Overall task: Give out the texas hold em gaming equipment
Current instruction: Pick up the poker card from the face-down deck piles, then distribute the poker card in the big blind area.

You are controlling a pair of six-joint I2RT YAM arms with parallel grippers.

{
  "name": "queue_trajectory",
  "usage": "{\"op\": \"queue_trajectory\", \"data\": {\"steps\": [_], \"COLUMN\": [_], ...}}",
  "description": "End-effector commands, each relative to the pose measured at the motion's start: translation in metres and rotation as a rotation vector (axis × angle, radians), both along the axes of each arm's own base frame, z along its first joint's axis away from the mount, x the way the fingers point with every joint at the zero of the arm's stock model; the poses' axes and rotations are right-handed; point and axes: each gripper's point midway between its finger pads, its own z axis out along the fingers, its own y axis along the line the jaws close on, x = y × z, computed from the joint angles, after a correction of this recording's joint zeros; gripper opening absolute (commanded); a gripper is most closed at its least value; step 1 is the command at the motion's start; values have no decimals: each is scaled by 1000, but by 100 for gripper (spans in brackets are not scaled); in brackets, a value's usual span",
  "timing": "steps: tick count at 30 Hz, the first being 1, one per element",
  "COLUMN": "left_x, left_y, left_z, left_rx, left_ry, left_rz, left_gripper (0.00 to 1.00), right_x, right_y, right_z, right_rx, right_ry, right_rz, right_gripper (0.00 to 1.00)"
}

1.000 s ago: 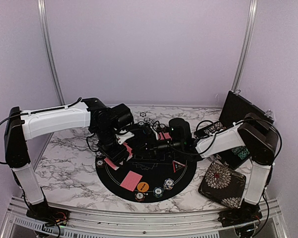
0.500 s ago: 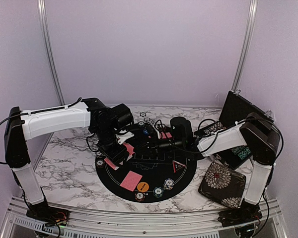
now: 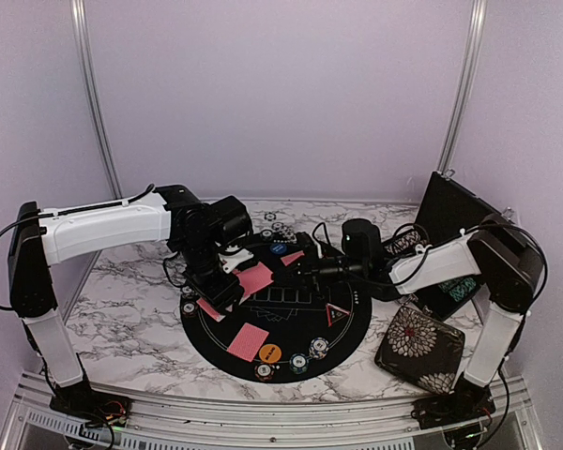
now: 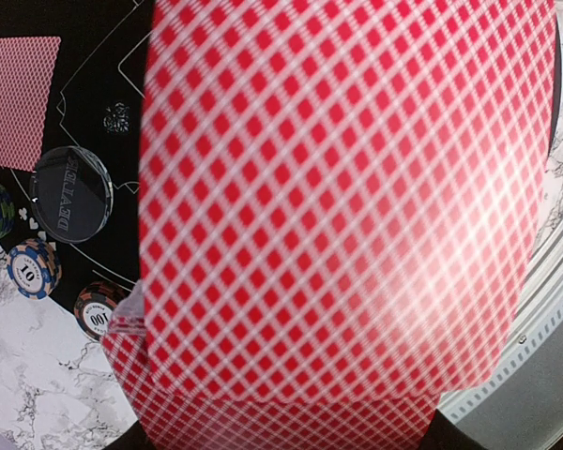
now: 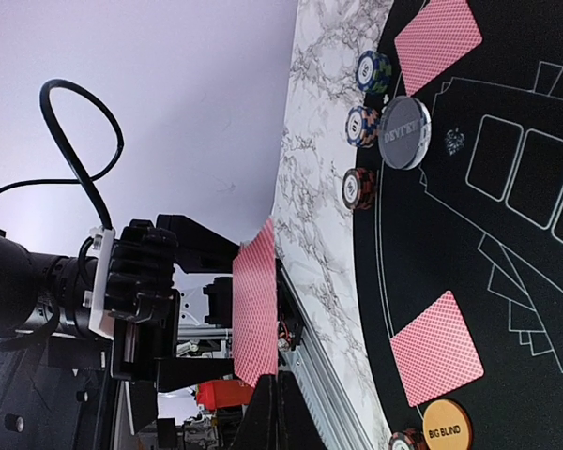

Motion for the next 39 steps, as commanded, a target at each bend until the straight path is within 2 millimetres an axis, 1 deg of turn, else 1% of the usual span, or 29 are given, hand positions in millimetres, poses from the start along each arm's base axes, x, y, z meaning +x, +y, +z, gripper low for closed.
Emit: {"op": "queue_trajectory", "data": {"steps": [1, 8, 11, 16, 21, 29, 39], "left_x": [-2, -2, -2, -1, -2, 0, 8], "left_y": [2, 4, 5, 5, 6, 7, 16], "left_z": [6, 6, 6, 7, 7, 7, 10], "left_rx": [-7, -2, 0, -4, -3, -3, 4], "left_ry": [-10, -11, -14, -17, -16, -18, -38], "left_rz": [-4, 0, 3, 6, 6, 7, 47], "left_gripper": [44, 44, 44, 44, 44, 44, 44], "right_x": [4, 11, 12, 11, 4, -16, -30], "right_y": [-15, -39, -43, -41, -30, 3, 22], "right_z": [17, 6, -3, -21, -40, -69, -85], "right_rx": [57, 41, 17, -15, -49, -122, -150], "right_ry": [-30, -41, -44, -51, -50, -47, -33], "right_rz": [-11, -30, -28, 0, 50, 128, 170], "right_gripper": [0, 0, 0, 0, 0, 0, 0]}}
